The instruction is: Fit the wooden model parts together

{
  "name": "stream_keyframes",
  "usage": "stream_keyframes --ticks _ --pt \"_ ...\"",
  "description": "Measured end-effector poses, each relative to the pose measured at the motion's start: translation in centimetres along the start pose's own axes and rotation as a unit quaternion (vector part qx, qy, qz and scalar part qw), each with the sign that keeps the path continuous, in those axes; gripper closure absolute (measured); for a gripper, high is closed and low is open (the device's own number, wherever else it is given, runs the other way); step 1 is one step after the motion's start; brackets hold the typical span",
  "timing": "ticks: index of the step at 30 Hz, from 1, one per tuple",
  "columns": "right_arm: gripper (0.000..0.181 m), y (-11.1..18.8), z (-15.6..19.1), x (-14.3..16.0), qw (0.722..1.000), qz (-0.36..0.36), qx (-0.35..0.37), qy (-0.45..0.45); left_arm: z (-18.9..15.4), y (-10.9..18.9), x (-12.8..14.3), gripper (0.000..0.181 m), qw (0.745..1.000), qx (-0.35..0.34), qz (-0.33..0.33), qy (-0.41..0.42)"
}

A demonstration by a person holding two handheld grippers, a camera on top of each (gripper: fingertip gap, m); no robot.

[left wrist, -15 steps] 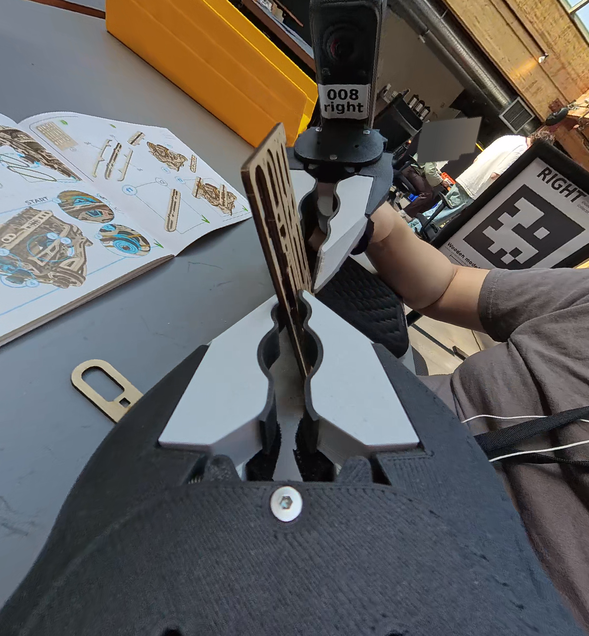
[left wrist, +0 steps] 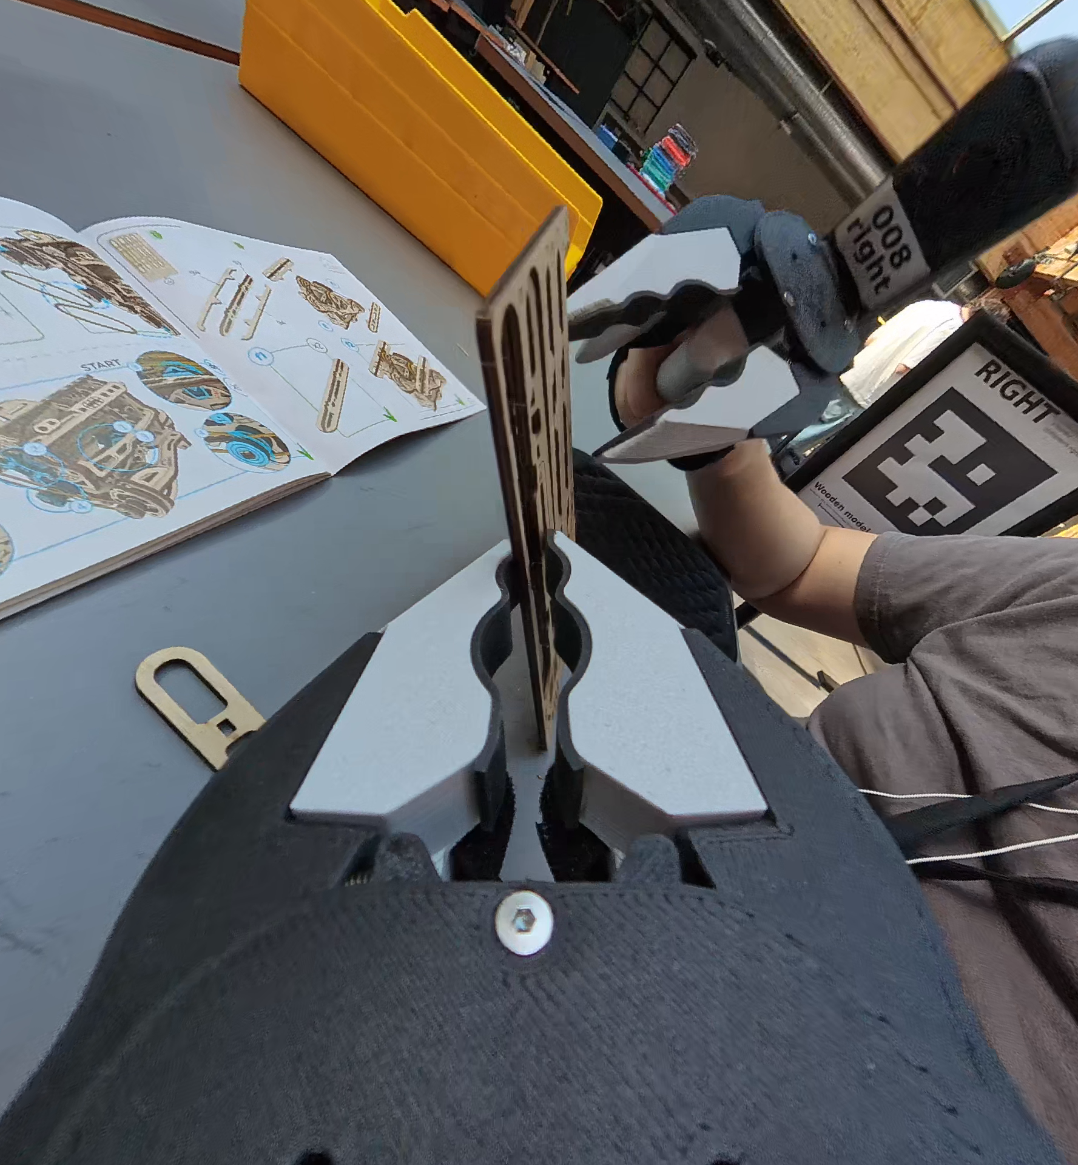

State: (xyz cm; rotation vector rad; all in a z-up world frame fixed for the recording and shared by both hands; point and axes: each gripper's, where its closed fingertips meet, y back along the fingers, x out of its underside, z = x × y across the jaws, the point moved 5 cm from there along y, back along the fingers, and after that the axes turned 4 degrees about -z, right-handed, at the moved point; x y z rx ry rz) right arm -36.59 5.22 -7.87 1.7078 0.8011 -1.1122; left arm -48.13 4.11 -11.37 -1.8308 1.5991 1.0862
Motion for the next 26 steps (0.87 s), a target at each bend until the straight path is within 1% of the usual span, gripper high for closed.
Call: stream_keyframes --ticks 1,3,4,5,6,8,9,10,11,12,13,14,15,16,17,18,19,20,21,22,23,24,26 --pt "0.145 0.3 0.5 -0.6 0.997 -0.006 0.028 0.074 -0.2 0.1 -0.2 0.178 1.0 0.015 -0.009 0.014" --pt "0.141 0.2 1.4 -0.9 0.982 0.008 0.068 0.174 -0.1 0.3 -0.3 0.178 0.999 0.024 -0.014 0.034" --pt "0.143 0.1 1.2 -0.7 0.974 0.028 0.097 0.205 0.0 0.4 -0.4 0.178 0.999 0.022 -0.015 0.038" --pt "0.144 0.0 0.7 -0.6 0.967 0.038 0.13 0.214 0.2 0.4 -0.3 0.179 0.999 0.015 -0.015 0.035" --pt "0.144 -0.1 0.2 -0.4 0.967 0.044 0.147 0.202 0.3 0.3 -0.2 0.178 0.999 0.012 -0.013 0.03" --pt "0.143 -0.3 -0.3 0.3 0.978 0.053 0.131 0.152 0.3 0.2 -0.1 0.178 0.999 0.014 -0.01 0.03" --pt "0.143 -0.2 -0.6 0.4 0.984 0.044 0.119 0.122 0.3 0.2 -0.1 0.178 0.999 0.014 -0.011 0.031" --pt "0.139 -0.1 -0.9 0.4 0.99 0.033 0.111 0.083 0.3 0.2 -0.1 0.178 0.999 0.015 -0.013 0.032" --pt "0.132 0.0 -1.4 0.5 0.994 0.021 0.098 0.032 0.2 0.3 -0.2 0.178 0.999 0.016 -0.015 0.031" --pt "0.121 -0.1 -1.5 0.7 0.997 0.014 0.067 -0.027 0.2 0.3 -0.3 0.178 0.999 0.016 -0.018 0.029" --pt "0.118 -0.3 -1.4 1.1 0.996 0.01 0.021 -0.088 0.2 0.4 -0.4 0.178 0.999 0.017 -0.023 0.027" --pt "0.119 -0.6 -1.1 1.5 0.989 0.008 -0.028 -0.147 0.1 0.5 -0.5 0.178 0.999 0.019 -0.028 0.025" --pt "0.13 -0.9 -0.5 2.0 0.977 0.008 -0.087 -0.193 0.0 0.6 -0.7 0.179 0.999 0.02 -0.031 0.025" --pt "0.153 -1.1 0.3 2.3 0.963 0.006 -0.147 -0.224 -0.1 0.7 -0.8 0.179 0.999 0.023 -0.035 0.027" --pt "0.172 -1.2 0.6 2.6 0.951 0.003 -0.185 -0.25 -0.2 0.8 -0.9 0.178 0.998 0.029 -0.038 0.03" --pt "0.177 -1.3 0.6 2.7 0.937 -0.013 -0.208 -0.28 -0.4 0.9 -1.1 0.177 0.998 0.036 -0.045 0.033" --pt "0.181 -1.1 0.8 2.3 0.918 -0.037 -0.244 -0.311 -0.8 1.1 -1.4 0.177 0.996 0.058 -0.06 0.037" --pt "0.181 -0.9 0.9 1.8 0.898 -0.06 -0.277 -0.336 -1.5 1.4 -1.9 0.176 0.992 0.09 -0.079 0.046" --pt "0.181 -0.5 1.0 1.2 0.877 -0.084 -0.307 -0.359 -2.1 1.7 -2.5 0.17 0.986 0.122 -0.097 0.058" --pt "0.181 -0.3 1.0 0.8 0.864 -0.097 -0.324 -0.372 -2.5 2.1 -3.0 0.16 0.979 0.15 -0.114 0.073" --pt "0.181 -0.1 1.1 0.6 0.858 -0.105 -0.335 -0.375 -2.8 2.6 -3.6 0.158 0.972 0.171 -0.133 0.086" --pt "0.181 0.1 1.2 0.4 0.855 -0.11 -0.345 -0.373 -2.9 3.0 -4.1 0.16 0.967 0.182 -0.151 0.093" --pt "0.181 0.6 1.6 -0.3 0.841 -0.126 -0.37 -0.374 -2.5 3.4 -4.3 0.161 0.965 0.177 -0.163 0.103"
